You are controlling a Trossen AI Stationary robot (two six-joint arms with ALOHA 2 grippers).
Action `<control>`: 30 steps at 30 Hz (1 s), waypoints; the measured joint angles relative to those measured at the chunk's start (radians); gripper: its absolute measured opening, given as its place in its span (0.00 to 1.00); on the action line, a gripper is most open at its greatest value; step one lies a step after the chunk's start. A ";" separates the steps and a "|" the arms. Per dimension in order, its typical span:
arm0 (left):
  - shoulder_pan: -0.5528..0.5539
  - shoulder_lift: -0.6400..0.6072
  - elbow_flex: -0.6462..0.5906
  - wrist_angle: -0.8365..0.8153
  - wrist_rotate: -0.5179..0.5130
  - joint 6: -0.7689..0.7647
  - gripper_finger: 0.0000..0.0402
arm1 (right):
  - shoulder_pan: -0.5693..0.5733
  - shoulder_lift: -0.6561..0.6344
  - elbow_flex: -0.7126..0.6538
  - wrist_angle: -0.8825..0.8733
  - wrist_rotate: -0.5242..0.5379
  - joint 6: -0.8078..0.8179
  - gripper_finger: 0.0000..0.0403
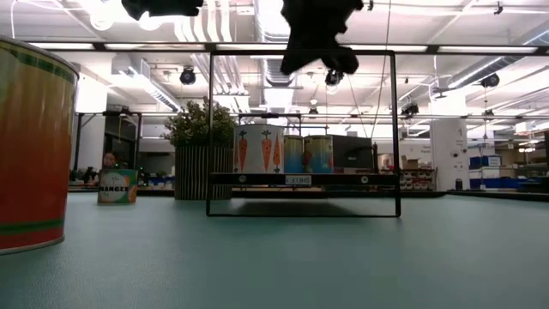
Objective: Pick and place cans onto a shelf
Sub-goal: Adjust the canned carrots on the shelf
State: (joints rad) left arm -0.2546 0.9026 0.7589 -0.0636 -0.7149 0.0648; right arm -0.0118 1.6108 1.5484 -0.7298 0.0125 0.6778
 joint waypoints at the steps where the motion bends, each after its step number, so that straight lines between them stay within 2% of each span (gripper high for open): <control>1: 0.000 -0.003 0.000 -0.005 0.000 0.000 0.47 | -0.005 0.018 0.005 -0.005 -0.015 0.017 0.03; 15: -0.047 -0.163 0.000 -0.126 -0.001 -0.071 0.47 | -0.035 0.130 0.003 -0.053 -0.013 0.211 0.03; 30: -0.063 -0.201 -0.002 -0.144 0.000 -0.063 0.47 | -0.035 0.210 0.003 -0.051 -0.013 0.256 0.03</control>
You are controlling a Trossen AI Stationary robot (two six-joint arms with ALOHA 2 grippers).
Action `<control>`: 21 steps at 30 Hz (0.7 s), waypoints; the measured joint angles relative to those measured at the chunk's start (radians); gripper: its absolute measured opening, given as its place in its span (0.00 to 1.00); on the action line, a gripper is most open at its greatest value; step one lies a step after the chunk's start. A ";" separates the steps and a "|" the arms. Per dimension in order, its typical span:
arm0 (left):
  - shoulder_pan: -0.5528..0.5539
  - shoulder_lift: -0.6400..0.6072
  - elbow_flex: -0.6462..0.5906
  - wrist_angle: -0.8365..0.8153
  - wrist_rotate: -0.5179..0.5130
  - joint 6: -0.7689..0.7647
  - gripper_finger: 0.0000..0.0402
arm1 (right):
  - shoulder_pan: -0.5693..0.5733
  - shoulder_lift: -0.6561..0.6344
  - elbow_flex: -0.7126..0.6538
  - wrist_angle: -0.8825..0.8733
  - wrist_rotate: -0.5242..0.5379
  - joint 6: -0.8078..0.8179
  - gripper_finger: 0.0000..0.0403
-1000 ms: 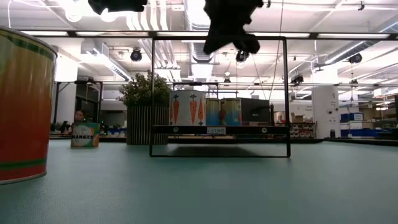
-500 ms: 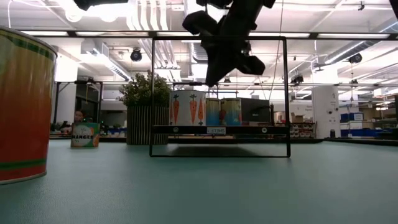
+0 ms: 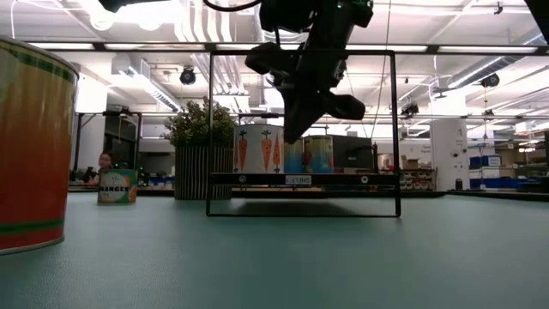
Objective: Pick and place cans onto a shelf
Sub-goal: Adjust the canned carrots on the shelf
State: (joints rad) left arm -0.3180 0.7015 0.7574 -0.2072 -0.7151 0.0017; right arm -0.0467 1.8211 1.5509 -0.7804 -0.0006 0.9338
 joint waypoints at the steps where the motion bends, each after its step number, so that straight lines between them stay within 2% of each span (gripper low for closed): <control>1: 0.000 -0.002 0.000 0.000 0.000 0.000 0.47 | 0.000 0.000 0.000 0.000 0.000 0.002 0.03; 21: 0.000 -0.003 0.000 0.000 0.000 0.011 0.47 | 0.012 0.009 0.000 0.064 -0.050 0.009 0.03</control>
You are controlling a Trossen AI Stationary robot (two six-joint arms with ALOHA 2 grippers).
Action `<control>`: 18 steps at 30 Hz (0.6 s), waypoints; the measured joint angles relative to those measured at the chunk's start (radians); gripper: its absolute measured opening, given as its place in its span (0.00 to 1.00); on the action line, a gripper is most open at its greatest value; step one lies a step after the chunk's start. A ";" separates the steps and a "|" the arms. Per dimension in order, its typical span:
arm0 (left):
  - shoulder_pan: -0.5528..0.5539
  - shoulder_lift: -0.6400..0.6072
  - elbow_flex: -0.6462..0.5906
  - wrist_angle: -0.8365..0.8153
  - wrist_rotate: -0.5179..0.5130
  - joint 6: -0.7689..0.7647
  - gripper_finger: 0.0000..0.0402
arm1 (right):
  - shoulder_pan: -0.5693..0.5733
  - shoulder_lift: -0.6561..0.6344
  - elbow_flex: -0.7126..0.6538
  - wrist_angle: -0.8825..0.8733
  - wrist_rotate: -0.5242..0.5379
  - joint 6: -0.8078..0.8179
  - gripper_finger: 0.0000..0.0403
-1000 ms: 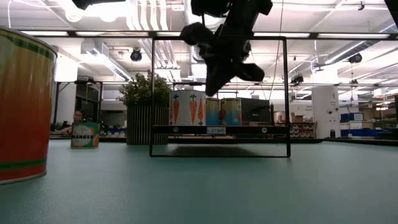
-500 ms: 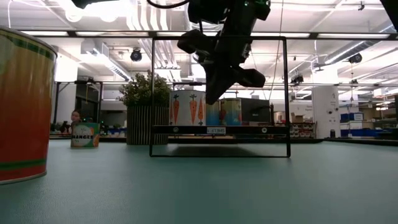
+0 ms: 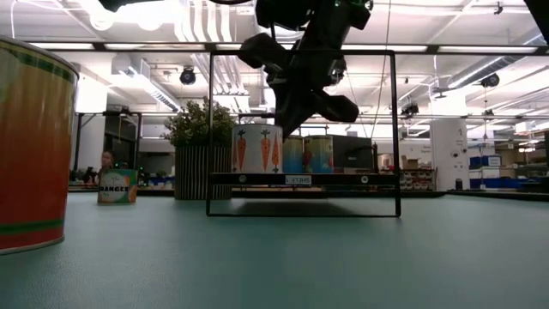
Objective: Pick and place cans onto a shelf
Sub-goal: Adjust the canned carrots on the shelf
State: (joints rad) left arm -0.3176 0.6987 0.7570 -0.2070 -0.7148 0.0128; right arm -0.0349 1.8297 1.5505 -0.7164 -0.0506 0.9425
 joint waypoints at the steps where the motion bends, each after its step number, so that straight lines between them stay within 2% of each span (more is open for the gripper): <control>1: 0.000 0.000 0.000 0.000 0.000 0.000 0.47 | 0.000 -0.001 0.000 -0.004 -0.003 0.000 0.03; 8: 0.000 0.000 0.000 0.000 0.000 0.000 0.47 | 0.002 -0.008 0.027 -0.091 -0.010 0.001 0.03; 18: 0.000 0.000 0.000 0.000 0.000 0.000 0.47 | 0.021 0.020 0.025 -0.050 -0.028 0.014 0.03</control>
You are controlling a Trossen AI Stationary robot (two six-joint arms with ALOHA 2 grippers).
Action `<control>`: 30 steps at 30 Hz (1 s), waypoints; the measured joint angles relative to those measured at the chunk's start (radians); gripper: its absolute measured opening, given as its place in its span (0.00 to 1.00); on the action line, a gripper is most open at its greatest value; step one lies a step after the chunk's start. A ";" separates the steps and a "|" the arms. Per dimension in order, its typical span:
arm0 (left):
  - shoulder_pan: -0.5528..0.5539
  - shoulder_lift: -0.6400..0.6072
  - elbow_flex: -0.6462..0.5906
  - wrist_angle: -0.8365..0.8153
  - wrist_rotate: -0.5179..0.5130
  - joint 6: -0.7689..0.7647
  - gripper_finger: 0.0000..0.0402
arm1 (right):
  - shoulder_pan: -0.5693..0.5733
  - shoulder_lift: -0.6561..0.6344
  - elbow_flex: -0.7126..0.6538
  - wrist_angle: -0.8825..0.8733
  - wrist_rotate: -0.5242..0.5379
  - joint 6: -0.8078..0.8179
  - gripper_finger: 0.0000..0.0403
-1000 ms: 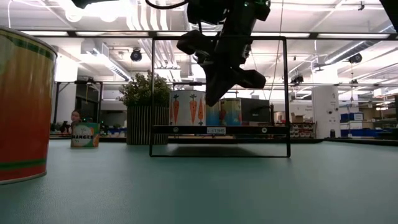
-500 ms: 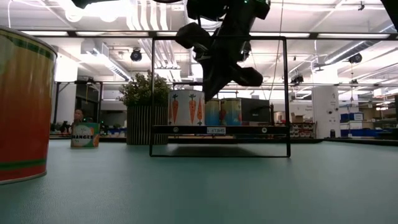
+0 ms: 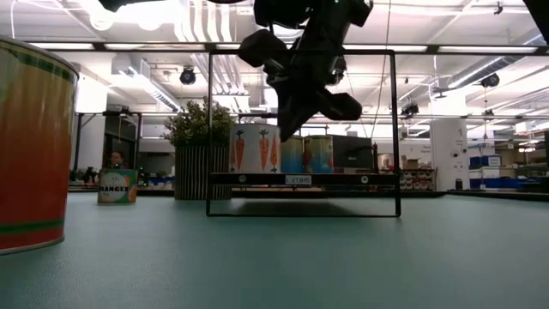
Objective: Pick and place cans onto a shelf
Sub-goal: Adjust the canned carrots on the shelf, then put the canned oranges on the shelf
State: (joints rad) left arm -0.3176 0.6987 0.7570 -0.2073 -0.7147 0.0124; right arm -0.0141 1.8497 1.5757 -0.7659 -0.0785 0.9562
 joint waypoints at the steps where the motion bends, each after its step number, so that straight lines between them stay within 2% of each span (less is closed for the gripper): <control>1: 0.000 0.000 0.000 0.000 0.000 0.000 0.47 | 0.001 0.003 0.000 0.014 -0.005 0.000 0.03; 11: 0.000 0.000 0.000 -0.003 0.000 0.000 0.47 | 0.001 0.003 0.001 0.023 -0.007 -0.011 0.03; 16: 0.000 0.000 0.000 -0.003 0.000 0.000 0.47 | -0.005 -0.036 0.001 0.014 0.017 -0.090 0.03; 20: 0.000 0.000 0.000 -0.003 0.000 -0.001 0.47 | -0.006 -0.106 0.001 -0.017 0.108 -0.206 0.03; 25: 0.000 0.001 0.000 -0.023 0.000 -0.011 0.47 | 0.006 -0.206 -0.007 -0.101 0.287 -0.331 0.03; 30: 0.000 0.002 0.000 -0.033 0.000 -0.023 0.47 | 0.035 -0.328 -0.059 -0.101 0.406 -0.459 0.03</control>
State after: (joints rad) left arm -0.3175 0.7002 0.7567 -0.2403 -0.7143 -0.0101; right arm 0.0213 1.5218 1.5163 -0.8669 0.3274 0.4968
